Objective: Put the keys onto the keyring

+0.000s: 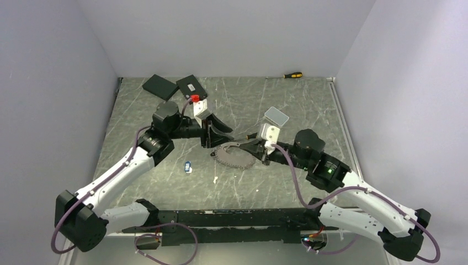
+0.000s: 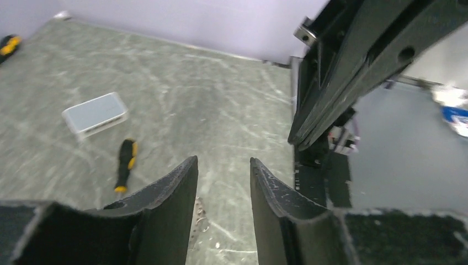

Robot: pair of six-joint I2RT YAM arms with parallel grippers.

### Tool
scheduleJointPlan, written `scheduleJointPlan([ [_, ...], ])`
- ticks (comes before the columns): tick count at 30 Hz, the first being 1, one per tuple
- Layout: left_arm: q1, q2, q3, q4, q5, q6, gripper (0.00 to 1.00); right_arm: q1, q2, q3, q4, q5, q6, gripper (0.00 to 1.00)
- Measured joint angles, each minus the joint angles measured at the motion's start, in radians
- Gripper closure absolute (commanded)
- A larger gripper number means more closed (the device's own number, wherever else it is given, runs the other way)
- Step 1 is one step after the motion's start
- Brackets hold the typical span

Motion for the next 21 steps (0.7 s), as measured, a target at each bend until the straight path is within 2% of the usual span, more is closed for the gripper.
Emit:
scheduleJointPlan([
  [5, -0.001, -0.071, -0.03, -0.119, -0.306, 0.052, 0.28, -0.001, 0.056, -0.095, 0.029, 0.109, 0.08, 0.98],
  [6, -0.001, -0.074, -0.029, -0.145, -0.365, 0.057, 0.25, -0.001, 0.078, -0.104, 0.029, 0.125, 0.099, 0.93],
  [8, -0.001, -0.076, -0.029, -0.21, -0.504, 0.064, 0.18, -0.002, 0.134, -0.114, 0.029, 0.15, 0.141, 0.75],
  [9, -0.001, -0.075, -0.029, -0.248, -0.575, 0.064, 0.18, -0.003, 0.163, -0.115, 0.03, 0.156, 0.163, 0.65],
  [11, -0.001, -0.073, -0.026, -0.328, -0.716, 0.063, 0.2, -0.003, 0.211, -0.116, 0.03, 0.169, 0.198, 0.51],
  [15, 0.001, -0.053, -0.019, -0.448, -0.897, 0.06, 0.28, -0.004, 0.318, -0.116, 0.031, 0.211, 0.239, 0.46],
  [18, 0.001, -0.05, -0.055, -0.477, -0.932, 0.053, 0.28, -0.011, 0.383, -0.116, 0.027, 0.227, 0.244, 0.43],
  [21, 0.001, -0.097, -0.167, -0.439, -0.932, 0.029, 0.3, -0.049, 0.42, -0.116, 0.022, 0.222, 0.257, 0.41],
])
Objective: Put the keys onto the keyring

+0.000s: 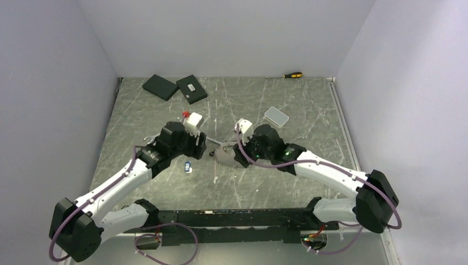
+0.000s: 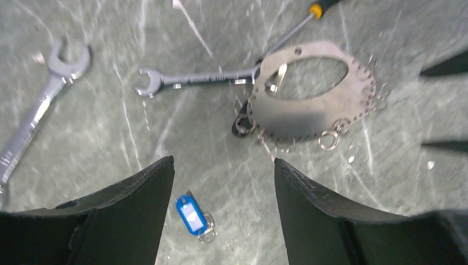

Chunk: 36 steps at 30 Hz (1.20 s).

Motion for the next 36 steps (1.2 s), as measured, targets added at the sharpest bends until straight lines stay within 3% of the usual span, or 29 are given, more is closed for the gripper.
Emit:
scheduleJointPlan([
  [6, -0.095, -0.043, -0.198, 0.106, -0.031, -0.062, 0.3, -0.16, 0.081, 0.022, -0.044, -0.002, 0.092, 0.35],
  [18, -0.383, 0.264, -0.211, 0.395, -0.182, -0.051, 0.36, -0.165, 0.061, -0.067, -0.112, 0.067, 0.286, 0.32],
  [24, -0.437, 0.326, -0.212, 0.492, -0.232, -0.013, 0.36, -0.165, 0.063, -0.067, -0.146, 0.155, 0.323, 0.32],
  [28, -0.439, 0.323, -0.212, 0.511, -0.276, 0.013, 0.28, -0.165, 0.07, -0.066, -0.145, 0.176, 0.348, 0.3],
  [33, -0.439, 0.246, -0.213, 0.476, -0.338, 0.052, 0.11, -0.165, 0.03, -0.071, -0.121, 0.192, 0.379, 0.19],
  [36, -0.439, 0.157, -0.216, 0.453, -0.369, 0.092, 0.08, -0.165, -0.038, -0.082, -0.089, 0.206, 0.391, 0.22],
])
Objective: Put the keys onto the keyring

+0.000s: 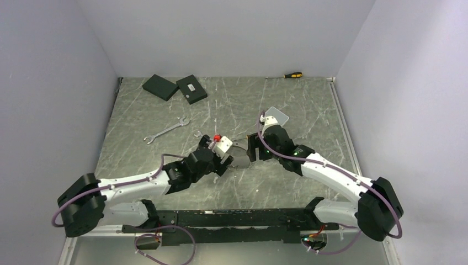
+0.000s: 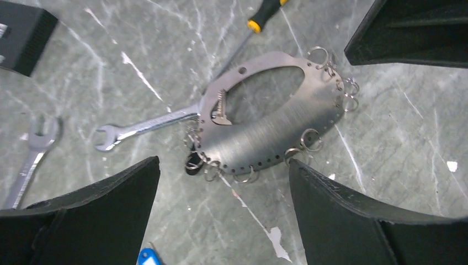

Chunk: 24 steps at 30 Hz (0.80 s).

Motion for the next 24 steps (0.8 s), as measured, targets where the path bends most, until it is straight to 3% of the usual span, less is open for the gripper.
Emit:
scheduleJointPlan([
  [5, 0.012, -0.066, 0.001, -0.036, -0.021, 0.028, 0.11, 0.0, 0.071, 0.006, 0.026, 0.008, 0.014, 0.44],
  [9, 0.014, -0.066, 0.0, -0.06, 0.011, 0.024, 0.16, -0.001, 0.215, 0.005, 0.018, -0.032, 0.032, 0.51],
  [14, 0.014, -0.037, 0.002, -0.065, 0.066, 0.001, 0.18, -0.002, 0.248, 0.003, 0.028, -0.065, 0.044, 0.63],
  [24, 0.014, -0.002, 0.011, -0.055, 0.116, -0.029, 0.18, -0.004, 0.261, -0.002, 0.055, -0.071, 0.042, 0.67],
])
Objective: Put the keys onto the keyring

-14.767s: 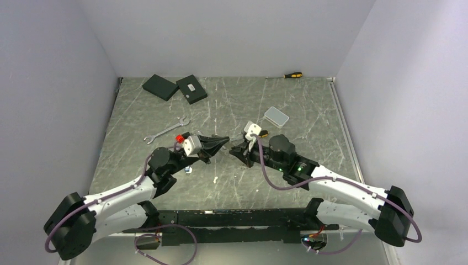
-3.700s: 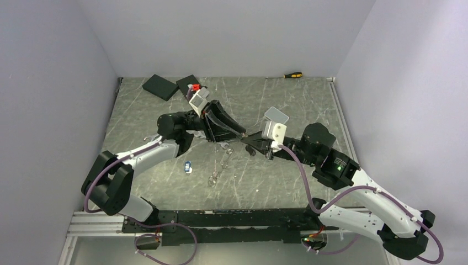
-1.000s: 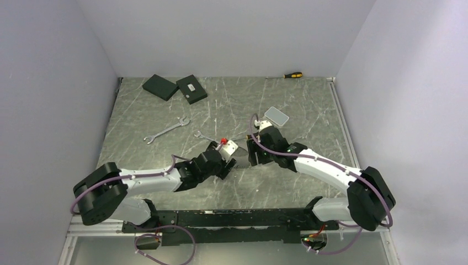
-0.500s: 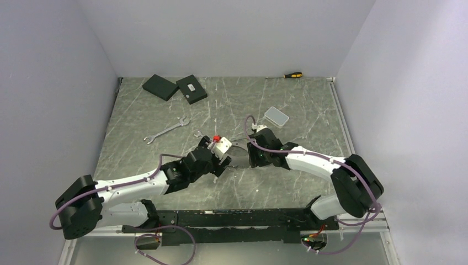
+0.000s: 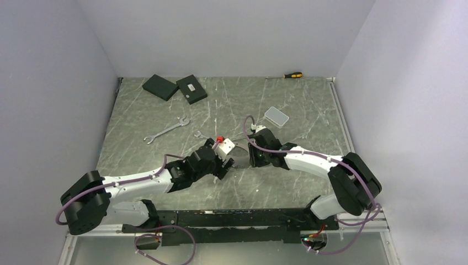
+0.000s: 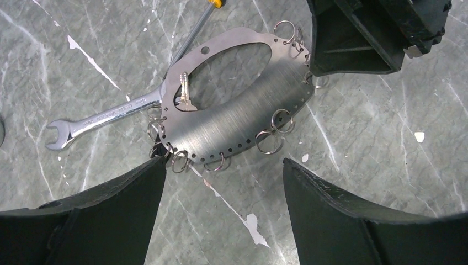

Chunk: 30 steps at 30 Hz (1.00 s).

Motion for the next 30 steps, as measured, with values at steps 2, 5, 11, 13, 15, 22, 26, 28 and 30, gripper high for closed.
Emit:
scheduleJointPlan([
  [2, 0.0, 0.002, 0.0, 0.002, 0.002, 0.0, 0.18, 0.0, 0.0, -0.009, 0.007, 0.0, -0.001, 0.68],
  [5, 0.0, 0.01, 0.0, 0.003, 0.004, 0.0, 0.18, -0.002, -0.003, -0.022, 0.01, 0.001, -0.003, 0.64],
  [11, 0.0, 0.02, 0.008, 0.003, 0.011, -0.001, 0.18, -0.01, -0.067, -0.046, 0.011, 0.01, -0.004, 0.54],
  [13, 0.0, 0.02, 0.011, 0.003, 0.011, -0.001, 0.18, -0.016, -0.098, -0.048, 0.013, 0.011, -0.004, 0.55],
  [15, 0.0, 0.02, 0.011, 0.004, 0.011, -0.001, 0.19, -0.028, -0.128, -0.054, 0.023, 0.01, -0.002, 0.59],
  [22, 0.0, 0.02, 0.011, 0.003, 0.011, -0.002, 0.19, -0.069, -0.113, -0.086, 0.066, -0.027, 0.024, 0.64],
  [26, 0.0, 0.02, 0.011, 0.003, 0.011, -0.004, 0.19, -0.071, -0.095, -0.096, 0.082, -0.059, 0.039, 0.63],
  [28, 0.0, 0.02, 0.011, 0.003, 0.011, -0.004, 0.19, -0.071, -0.092, -0.097, 0.094, -0.08, 0.047, 0.62],
  [30, 0.0, 0.02, 0.011, 0.003, 0.011, -0.004, 0.19, -0.071, -0.092, -0.097, 0.103, -0.09, 0.051, 0.62],
])
